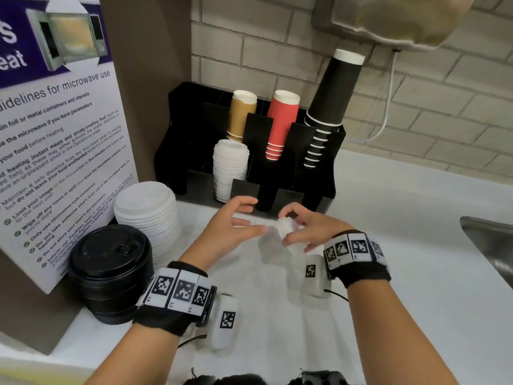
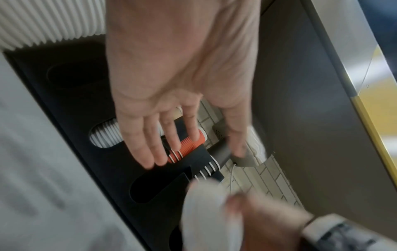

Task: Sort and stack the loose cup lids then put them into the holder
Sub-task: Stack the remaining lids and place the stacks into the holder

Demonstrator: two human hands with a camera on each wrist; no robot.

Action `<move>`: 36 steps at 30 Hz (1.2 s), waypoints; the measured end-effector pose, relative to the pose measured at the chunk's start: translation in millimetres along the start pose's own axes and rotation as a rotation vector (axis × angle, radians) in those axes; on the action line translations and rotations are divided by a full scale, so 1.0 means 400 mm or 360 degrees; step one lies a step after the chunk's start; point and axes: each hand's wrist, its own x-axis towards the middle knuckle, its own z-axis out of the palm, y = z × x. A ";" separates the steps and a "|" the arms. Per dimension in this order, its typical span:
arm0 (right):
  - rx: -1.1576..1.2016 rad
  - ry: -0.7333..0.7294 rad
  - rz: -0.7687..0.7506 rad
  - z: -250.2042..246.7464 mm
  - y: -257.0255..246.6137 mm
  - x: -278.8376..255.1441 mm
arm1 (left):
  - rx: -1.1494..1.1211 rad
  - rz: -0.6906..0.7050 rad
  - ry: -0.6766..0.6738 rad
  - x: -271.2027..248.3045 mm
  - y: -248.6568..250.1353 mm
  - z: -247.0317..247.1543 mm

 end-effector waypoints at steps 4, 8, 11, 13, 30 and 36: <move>0.0512 0.0008 -0.0542 0.019 -0.085 -0.049 | -0.0152 0.0158 -0.0257 -0.010 0.009 0.012; 0.0747 0.0112 -0.0725 0.031 -0.112 -0.064 | -0.0271 0.0335 -0.0130 -0.006 0.020 0.003; 0.0796 0.0150 -0.0758 0.031 -0.116 -0.063 | -0.0285 0.0409 -0.0117 -0.007 0.020 -0.007; 0.0799 0.0137 -0.0769 0.033 -0.121 -0.061 | -0.0319 0.0447 -0.0116 -0.009 0.021 -0.004; 0.0834 0.0112 -0.0811 0.032 -0.141 -0.074 | -0.0471 0.0600 -0.0106 -0.011 0.026 -0.014; 0.0798 0.0101 -0.0842 0.032 -0.146 -0.076 | -0.0473 0.0585 -0.0150 -0.015 0.027 -0.025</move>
